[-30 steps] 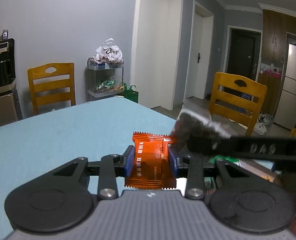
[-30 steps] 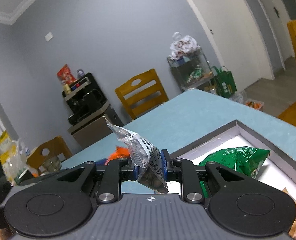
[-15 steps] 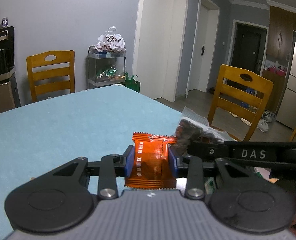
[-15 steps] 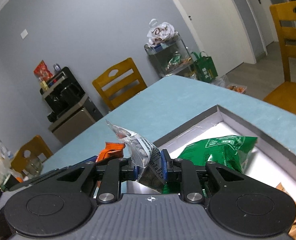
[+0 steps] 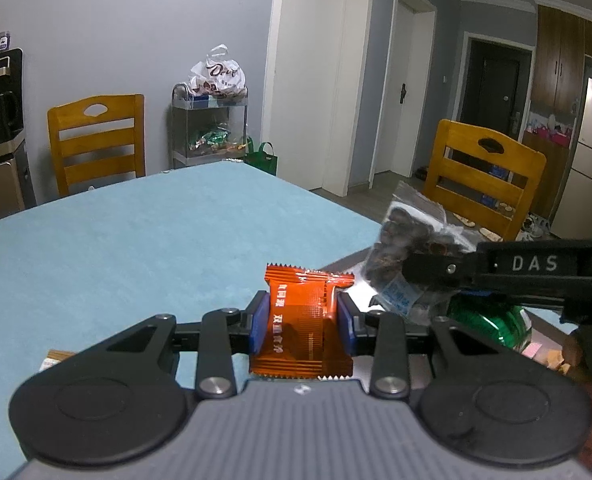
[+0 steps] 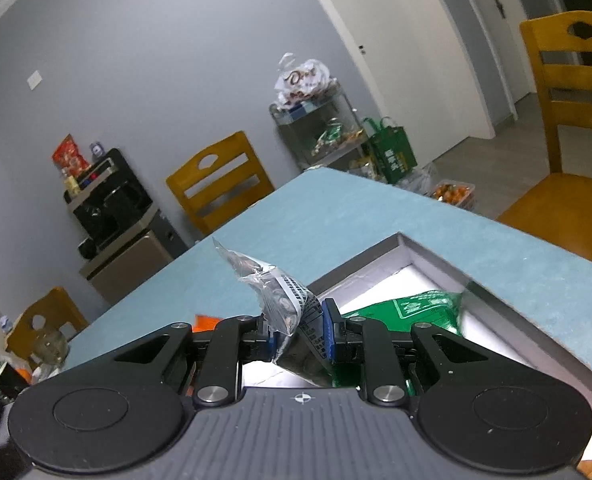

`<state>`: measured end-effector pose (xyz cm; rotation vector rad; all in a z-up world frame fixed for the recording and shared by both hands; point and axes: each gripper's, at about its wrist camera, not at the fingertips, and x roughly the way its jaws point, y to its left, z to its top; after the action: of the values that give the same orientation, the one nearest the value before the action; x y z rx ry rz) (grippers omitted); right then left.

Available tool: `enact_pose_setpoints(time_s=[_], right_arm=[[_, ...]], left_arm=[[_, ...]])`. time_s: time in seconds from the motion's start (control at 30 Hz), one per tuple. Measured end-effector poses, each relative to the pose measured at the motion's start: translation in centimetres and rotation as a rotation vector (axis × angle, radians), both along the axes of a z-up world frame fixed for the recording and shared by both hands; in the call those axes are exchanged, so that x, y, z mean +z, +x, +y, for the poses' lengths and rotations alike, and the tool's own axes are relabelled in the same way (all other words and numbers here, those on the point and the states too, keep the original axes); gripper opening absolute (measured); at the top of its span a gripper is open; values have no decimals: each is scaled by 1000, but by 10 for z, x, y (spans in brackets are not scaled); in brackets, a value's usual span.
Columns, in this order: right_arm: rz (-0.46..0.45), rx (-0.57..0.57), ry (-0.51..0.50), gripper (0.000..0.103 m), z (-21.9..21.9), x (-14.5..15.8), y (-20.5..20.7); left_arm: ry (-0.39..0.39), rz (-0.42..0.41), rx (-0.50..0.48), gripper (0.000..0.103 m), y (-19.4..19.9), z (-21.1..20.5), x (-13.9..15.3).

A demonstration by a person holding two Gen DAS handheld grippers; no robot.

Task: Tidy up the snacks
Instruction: 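Carry the orange packet and clear bag over the gray box, then lower both snacks into the box and open both tools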

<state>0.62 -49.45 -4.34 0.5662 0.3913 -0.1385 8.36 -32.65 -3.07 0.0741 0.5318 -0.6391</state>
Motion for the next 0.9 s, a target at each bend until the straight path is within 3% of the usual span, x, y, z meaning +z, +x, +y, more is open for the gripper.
enact_pose_setpoints(time_s=[0.27, 0.5, 0.9], right_arm=[[-14, 19, 91, 23, -9, 0, 3], [10, -22, 75, 24, -12, -2, 5], [21, -1, 70, 24, -10, 0, 7]], left_arm=[[25, 6, -29, 34, 5, -21, -8], [85, -23, -42, 34, 7, -45, -19], [78, -1, -64, 32, 3, -61, -28]])
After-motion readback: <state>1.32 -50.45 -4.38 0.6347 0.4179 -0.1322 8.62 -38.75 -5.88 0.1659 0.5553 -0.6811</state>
